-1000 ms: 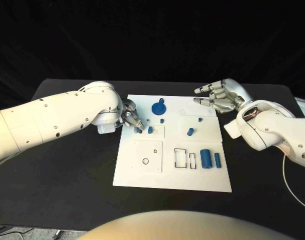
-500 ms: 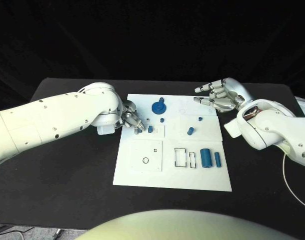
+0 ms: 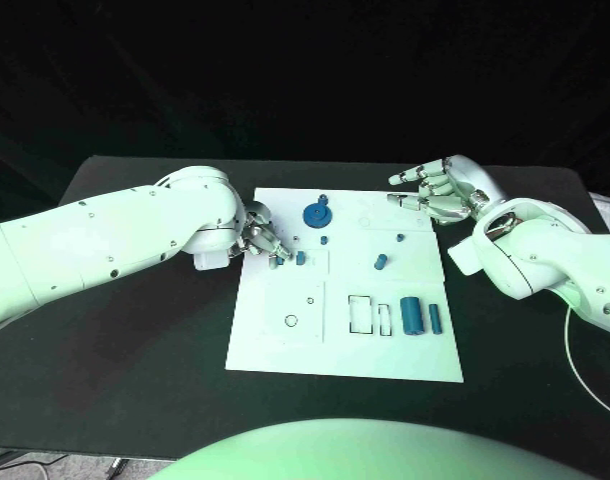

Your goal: Assemble the parts on the task board

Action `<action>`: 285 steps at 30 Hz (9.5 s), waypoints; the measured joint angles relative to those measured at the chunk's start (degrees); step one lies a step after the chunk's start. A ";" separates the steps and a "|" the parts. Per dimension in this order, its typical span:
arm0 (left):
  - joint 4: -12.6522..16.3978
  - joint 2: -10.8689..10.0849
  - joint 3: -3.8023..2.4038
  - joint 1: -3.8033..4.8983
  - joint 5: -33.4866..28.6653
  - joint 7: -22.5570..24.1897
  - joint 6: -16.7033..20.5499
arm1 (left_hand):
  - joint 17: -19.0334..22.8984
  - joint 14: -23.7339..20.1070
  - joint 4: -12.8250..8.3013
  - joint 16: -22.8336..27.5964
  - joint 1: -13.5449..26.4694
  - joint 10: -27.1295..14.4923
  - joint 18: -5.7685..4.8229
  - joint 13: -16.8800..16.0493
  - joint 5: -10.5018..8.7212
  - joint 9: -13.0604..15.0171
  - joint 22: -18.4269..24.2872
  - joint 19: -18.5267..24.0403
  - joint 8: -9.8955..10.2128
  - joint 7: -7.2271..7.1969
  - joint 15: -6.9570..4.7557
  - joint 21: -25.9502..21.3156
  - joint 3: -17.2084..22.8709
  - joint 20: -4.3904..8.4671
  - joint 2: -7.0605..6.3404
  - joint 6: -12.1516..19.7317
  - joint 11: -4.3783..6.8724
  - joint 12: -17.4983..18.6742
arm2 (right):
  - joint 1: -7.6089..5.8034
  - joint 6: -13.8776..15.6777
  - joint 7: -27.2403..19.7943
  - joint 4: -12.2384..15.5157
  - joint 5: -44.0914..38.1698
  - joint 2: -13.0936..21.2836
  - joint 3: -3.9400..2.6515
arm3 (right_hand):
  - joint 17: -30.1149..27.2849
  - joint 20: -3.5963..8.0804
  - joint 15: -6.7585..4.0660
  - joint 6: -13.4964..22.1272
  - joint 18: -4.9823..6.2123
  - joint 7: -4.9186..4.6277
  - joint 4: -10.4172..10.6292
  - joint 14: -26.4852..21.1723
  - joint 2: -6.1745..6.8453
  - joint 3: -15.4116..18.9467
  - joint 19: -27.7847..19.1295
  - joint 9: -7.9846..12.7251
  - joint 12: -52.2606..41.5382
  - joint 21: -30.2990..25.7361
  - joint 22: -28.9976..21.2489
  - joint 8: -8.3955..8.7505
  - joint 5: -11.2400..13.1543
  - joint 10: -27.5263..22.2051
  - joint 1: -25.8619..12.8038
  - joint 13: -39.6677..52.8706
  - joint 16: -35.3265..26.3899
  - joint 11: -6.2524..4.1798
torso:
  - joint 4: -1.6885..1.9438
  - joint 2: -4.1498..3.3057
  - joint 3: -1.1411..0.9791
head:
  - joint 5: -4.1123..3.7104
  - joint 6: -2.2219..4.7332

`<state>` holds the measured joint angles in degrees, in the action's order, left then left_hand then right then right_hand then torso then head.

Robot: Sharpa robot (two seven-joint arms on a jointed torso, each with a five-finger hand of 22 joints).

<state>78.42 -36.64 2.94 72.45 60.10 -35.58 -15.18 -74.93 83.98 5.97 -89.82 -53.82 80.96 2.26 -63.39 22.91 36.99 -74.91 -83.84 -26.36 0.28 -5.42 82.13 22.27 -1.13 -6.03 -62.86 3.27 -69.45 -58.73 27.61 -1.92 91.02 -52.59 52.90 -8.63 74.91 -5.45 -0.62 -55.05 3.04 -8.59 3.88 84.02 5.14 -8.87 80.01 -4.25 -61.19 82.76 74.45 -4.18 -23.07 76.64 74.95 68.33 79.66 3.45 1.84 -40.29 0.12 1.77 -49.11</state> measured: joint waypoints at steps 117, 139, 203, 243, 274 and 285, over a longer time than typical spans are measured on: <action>-8.59 10.47 0.13 -2.94 26.59 27.28 17.35 | 4.70 0.00 -6.18 11.03 -31.53 -11.45 3.04 56.81 -18.14 -26.22 -0.04 -0.10 21.09 6.94 4.29 -15.06 5.01 -3.37 -1.36 -1.41 -6.54 58.65 | 1.04 -0.03 -0.29 -0.18 0.34 -0.50 0.00 | -0.01 0.00 0.00 0.00 0.00 0.00 0.00 0.00 0.00 0.00 0.00 0.00 0.00 0.00 -0.05 0.00 -0.44 0.00 0.00 -0.19 0.00 0.00 | 0.04 0.15 -0.09 | -2.03 2.32; 1.54 0.38 -2.45 -2.53 21.47 27.37 21.29 | 5.45 0.00 -7.16 11.03 -29.75 -11.02 2.43 56.68 -17.85 -26.81 -0.03 -0.10 21.77 7.17 4.30 -14.23 6.92 -3.38 -2.36 -1.63 -6.72 60.63 | 1.07 -0.07 -0.41 -0.43 0.44 -0.60 0.00 | 0.03 0.00 0.00 0.00 0.00 0.00 0.00 0.00 0.00 0.00 0.00 0.00 0.00 0.00 -0.05 0.00 -0.44 0.00 0.00 -0.19 0.00 0.00 | 0.35 0.46 -0.12 | -2.30 3.09; -3.41 2.03 -2.14 -3.78 19.87 24.84 16.32 | 5.95 0.00 -7.32 11.03 -28.42 -10.63 2.59 56.62 -17.85 -27.20 0.00 -0.10 22.00 7.15 4.30 -14.55 7.06 -3.38 -2.79 -2.01 -6.74 61.30 | 1.31 -0.16 -0.56 -0.20 0.61 -0.62 0.00 | -0.01 0.00 0.00 0.00 0.00 0.00 0.00 0.00 -0.30 0.00 0.00 0.00 0.00 0.00 -0.05 0.00 -0.44 0.00 -0.30 -0.19 0.00 0.00 | 0.20 0.35 -0.09 | -1.82 2.22; -1.71 -2.63 -2.07 -3.64 17.39 24.08 16.52 | 9.83 0.19 -8.23 12.45 -26.49 -13.92 2.62 57.27 -17.85 -31.47 -0.03 0.12 21.79 9.10 5.34 -19.33 8.11 -4.43 -4.27 8.28 -8.78 64.47 | 1.32 0.05 -0.67 -2.71 -0.52 -0.05 -0.01 | -8.87 0.25 0.00 -1.64 0.91 0.54 -0.25 0.00 0.50 -5.53 -2.10 -0.07 33.78 -2.48 -3.73 -0.16 -0.54 -14.06 1.99 -27.59 -8.32 0.32 | 0.26 0.51 -0.04 | -1.86 2.42; 5.62 -13.65 -1.50 -2.72 -61.37 47.60 26.77 | 24.23 -5.84 -6.18 21.11 -24.18 -12.38 5.78 56.08 -17.64 -31.75 6.08 6.56 19.60 9.31 5.63 -40.65 6.00 -4.92 -2.20 4.01 -8.49 59.92 | -1.05 -20.52 17.43 -0.30 -43.74 -0.93 0.23 | -15.21 -0.41 0.43 -7.71 0.91 0.94 -1.67 0.00 4.61 -15.44 -2.88 -0.32 55.92 -4.67 -6.72 0.02 6.66 -11.96 2.35 -57.26 -13.41 0.73 | 0.34 0.97 0.32 | -3.49 3.75; 6.81 -14.04 -1.47 -2.79 -64.31 49.16 26.81 | 24.57 -6.18 -6.20 21.29 -23.96 -13.20 5.78 55.96 -17.64 -31.93 6.67 6.95 19.60 9.83 5.96 -41.75 5.13 -4.95 -1.97 4.53 -8.68 59.46 | -0.13 -21.27 17.54 -0.74 -46.11 -2.23 0.33 | -15.31 -0.41 0.42 -7.72 0.92 0.94 -1.58 0.00 4.61 -15.81 -2.88 -0.23 56.24 -4.67 -6.72 0.14 6.66 -11.77 2.34 -58.34 -13.41 0.92 | 0.31 0.91 0.25 | -3.34 3.51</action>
<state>85.24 -50.68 1.46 69.66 -4.21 13.58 11.63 -50.37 77.80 -0.23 -68.54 -77.78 67.76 8.04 -7.43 5.27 5.06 -68.24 -76.89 -6.76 10.11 0.54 40.38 27.40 -6.07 -8.01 -58.33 -5.41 -9.99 -58.86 6.34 15.62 90.29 -98.71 50.67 -8.30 59.60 -5.86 -0.20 -62.78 3.95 -7.65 2.30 84.02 9.75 -24.68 77.13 -4.48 -4.95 78.09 67.73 -4.04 -16.41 64.86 77.30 9.99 66.24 4.37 2.15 -39.38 0.37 -1.57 -45.60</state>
